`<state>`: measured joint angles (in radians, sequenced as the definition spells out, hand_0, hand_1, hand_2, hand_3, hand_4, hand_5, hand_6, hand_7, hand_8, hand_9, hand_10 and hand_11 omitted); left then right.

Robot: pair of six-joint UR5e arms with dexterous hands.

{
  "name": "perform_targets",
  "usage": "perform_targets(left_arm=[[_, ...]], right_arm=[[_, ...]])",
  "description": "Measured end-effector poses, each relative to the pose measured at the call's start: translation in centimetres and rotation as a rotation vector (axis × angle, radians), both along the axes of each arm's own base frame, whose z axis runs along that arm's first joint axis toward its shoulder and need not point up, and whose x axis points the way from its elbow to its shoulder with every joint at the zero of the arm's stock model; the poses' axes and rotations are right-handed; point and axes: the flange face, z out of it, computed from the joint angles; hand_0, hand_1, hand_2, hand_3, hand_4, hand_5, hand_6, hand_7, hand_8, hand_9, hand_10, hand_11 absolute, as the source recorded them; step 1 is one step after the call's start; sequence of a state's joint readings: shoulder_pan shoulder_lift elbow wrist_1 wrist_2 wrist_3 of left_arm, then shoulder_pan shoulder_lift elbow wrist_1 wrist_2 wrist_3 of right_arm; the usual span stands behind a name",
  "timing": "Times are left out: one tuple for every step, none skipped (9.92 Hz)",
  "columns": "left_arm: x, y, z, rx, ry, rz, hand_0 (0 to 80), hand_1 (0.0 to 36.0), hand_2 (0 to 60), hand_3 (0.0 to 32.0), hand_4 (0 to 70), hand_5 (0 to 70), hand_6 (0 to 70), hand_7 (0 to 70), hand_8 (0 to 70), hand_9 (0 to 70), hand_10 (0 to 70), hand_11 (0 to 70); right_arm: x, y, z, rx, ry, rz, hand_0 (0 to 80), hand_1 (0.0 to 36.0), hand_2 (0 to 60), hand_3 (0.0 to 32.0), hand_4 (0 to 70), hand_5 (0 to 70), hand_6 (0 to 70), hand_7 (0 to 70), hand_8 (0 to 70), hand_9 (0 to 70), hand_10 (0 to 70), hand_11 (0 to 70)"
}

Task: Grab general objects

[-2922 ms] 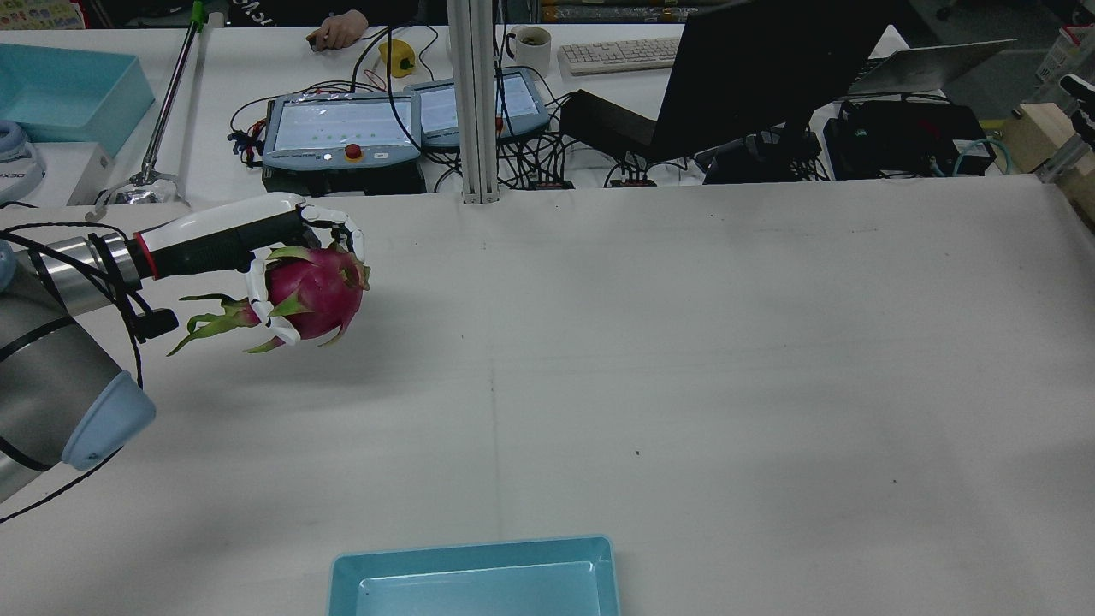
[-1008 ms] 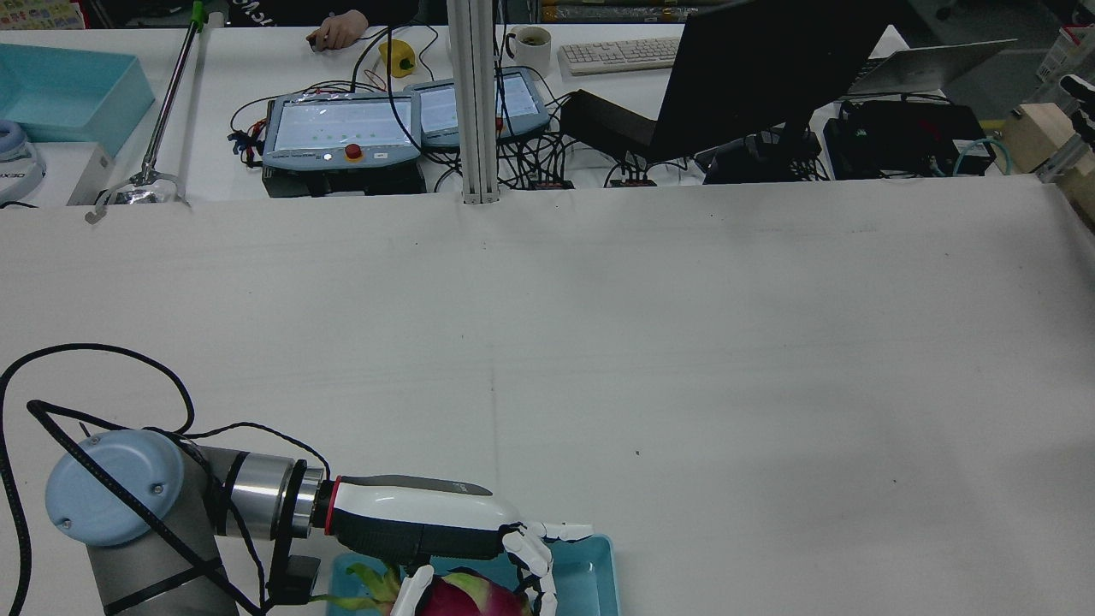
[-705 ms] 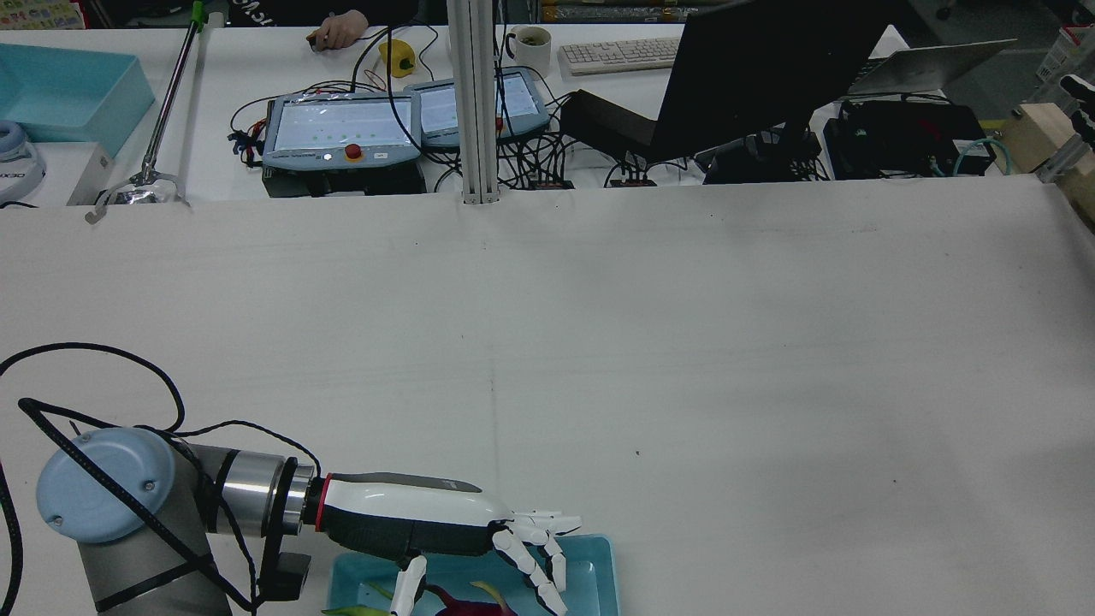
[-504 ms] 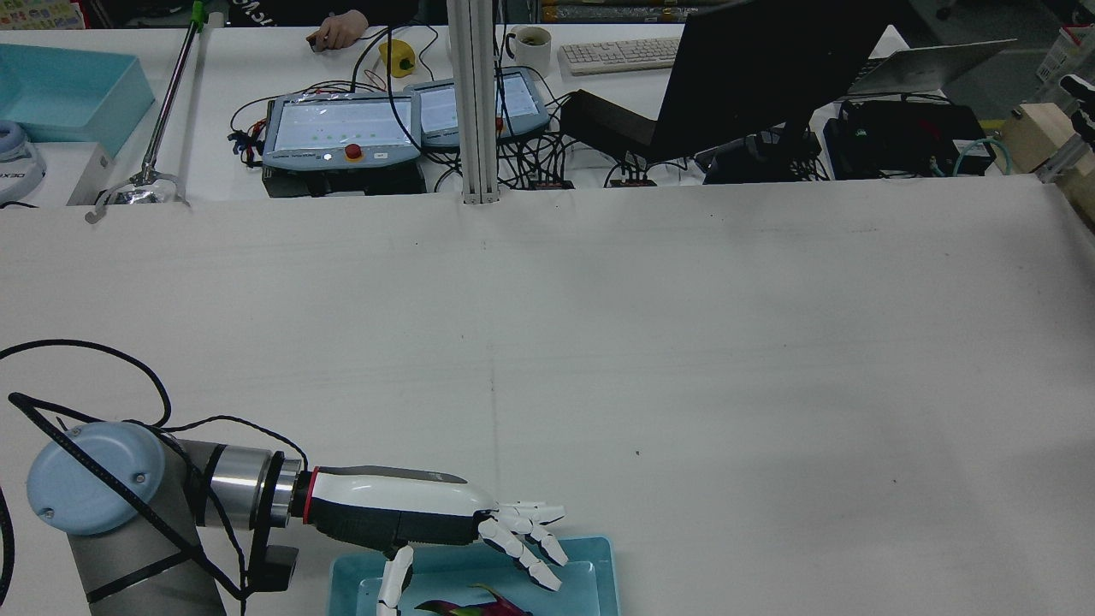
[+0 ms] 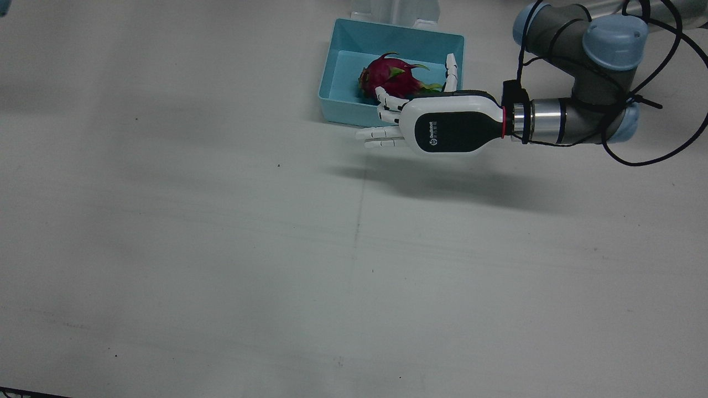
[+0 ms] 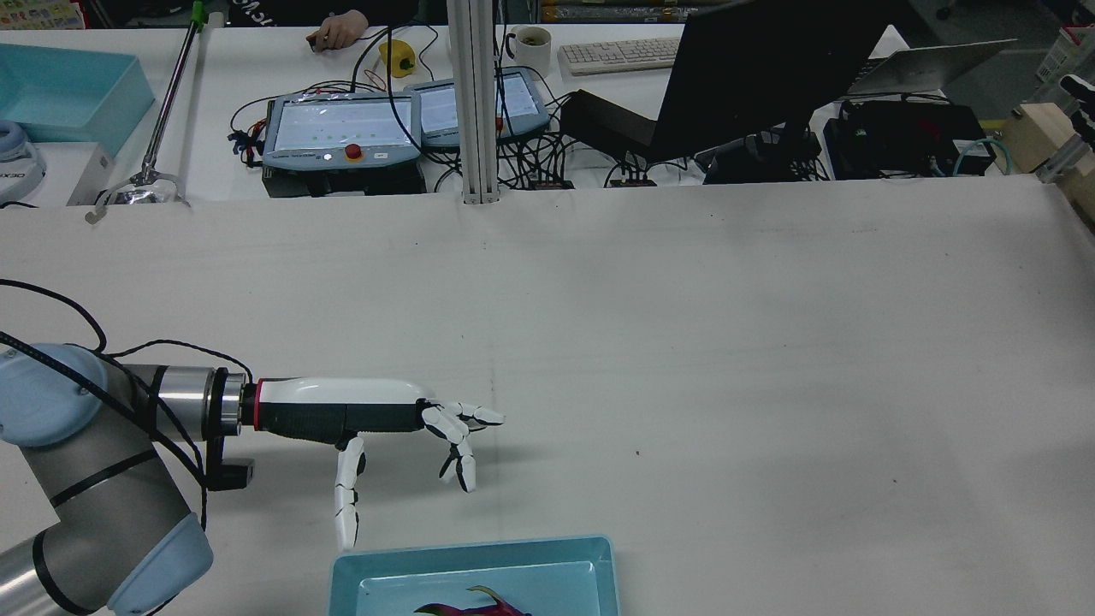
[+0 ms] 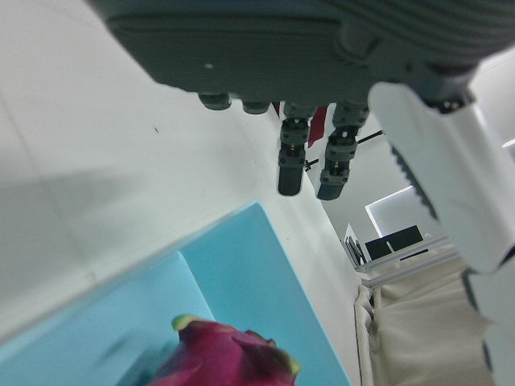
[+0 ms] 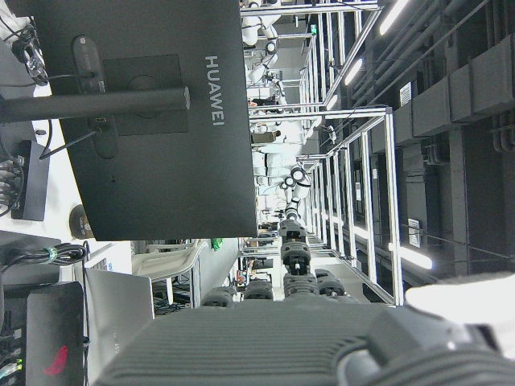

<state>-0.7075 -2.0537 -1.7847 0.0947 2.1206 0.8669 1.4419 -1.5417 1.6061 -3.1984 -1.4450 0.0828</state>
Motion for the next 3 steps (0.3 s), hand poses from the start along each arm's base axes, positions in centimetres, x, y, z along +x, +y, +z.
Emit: perform_targets(left_arm=[[-1.2,-2.3,1.1,-0.023,-0.002,-0.032,53.1,10.5,10.3,0.0,51.1,44.7,64.7,70.0,46.7,65.3,64.6,70.0],[-3.1,-5.0,1.8,-0.041,0.000,-0.077,53.3,10.0,11.4,0.0,54.8,48.8,70.0,70.0,51.9,70.0,70.0,70.0],[-5.3,-7.4,2.1,-0.054,0.001,-0.125,52.4,7.7,11.3,0.0,59.1,52.4,70.0,70.0,58.6,70.0,70.0,70.0]], right_arm=[[0.0,0.0,0.0,0.000,0.000,0.000,0.0,0.0,0.0,0.0,0.0,0.0,0.0,0.0,0.0,0.0,0.0,0.0],[0.0,0.0,0.0,0.000,0.000,0.000,0.0,0.0,0.0,0.0,0.0,0.0,0.0,0.0,0.0,0.0,0.0,0.0],[0.0,0.0,0.0,0.000,0.000,0.000,0.0,0.0,0.0,0.0,0.0,0.0,0.0,0.0,0.0,0.0,0.0,0.0]])
